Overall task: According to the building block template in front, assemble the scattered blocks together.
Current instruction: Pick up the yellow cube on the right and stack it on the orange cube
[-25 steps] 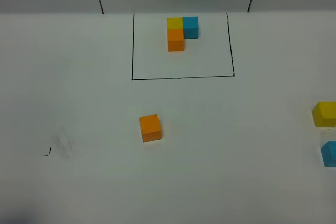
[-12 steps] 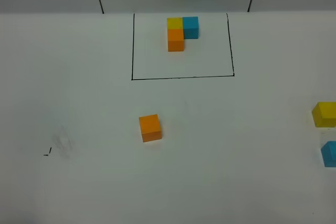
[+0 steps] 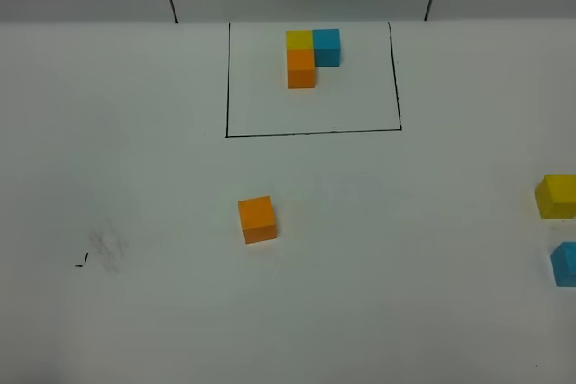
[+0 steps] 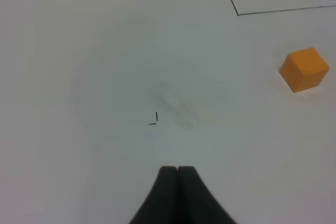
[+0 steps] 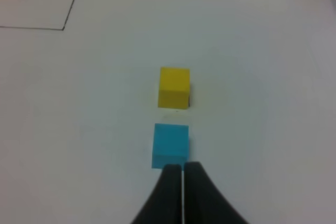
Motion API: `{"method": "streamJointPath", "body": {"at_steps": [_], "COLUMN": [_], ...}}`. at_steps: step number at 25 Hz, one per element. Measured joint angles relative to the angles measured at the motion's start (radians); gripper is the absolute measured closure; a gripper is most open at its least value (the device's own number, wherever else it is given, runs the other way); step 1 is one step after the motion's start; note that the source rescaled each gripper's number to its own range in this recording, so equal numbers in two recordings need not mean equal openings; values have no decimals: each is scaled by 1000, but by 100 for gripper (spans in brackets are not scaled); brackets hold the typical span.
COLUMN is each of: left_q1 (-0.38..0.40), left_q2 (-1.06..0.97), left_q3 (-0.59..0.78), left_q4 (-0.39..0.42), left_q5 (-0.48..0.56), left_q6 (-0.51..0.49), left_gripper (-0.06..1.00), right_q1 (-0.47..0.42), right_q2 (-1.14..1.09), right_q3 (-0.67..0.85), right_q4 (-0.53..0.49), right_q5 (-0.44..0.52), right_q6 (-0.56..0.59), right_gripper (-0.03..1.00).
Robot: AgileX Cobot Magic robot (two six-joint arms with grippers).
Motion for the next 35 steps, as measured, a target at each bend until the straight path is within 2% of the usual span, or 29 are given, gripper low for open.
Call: {"method": "streamJointPath", "body": {"at_steps": [35], "left_q1": [0], "left_q2": [0], "left_q3": [1], "left_q4": [0], "left_q5": [0], "left_q6": [1], "left_gripper": [94], "right_q1": [0], "right_q2": [0], "right_q3": [0], "right_q4": [0], "right_q5": [0], "right_q6": [0], "right_gripper": [96]}}
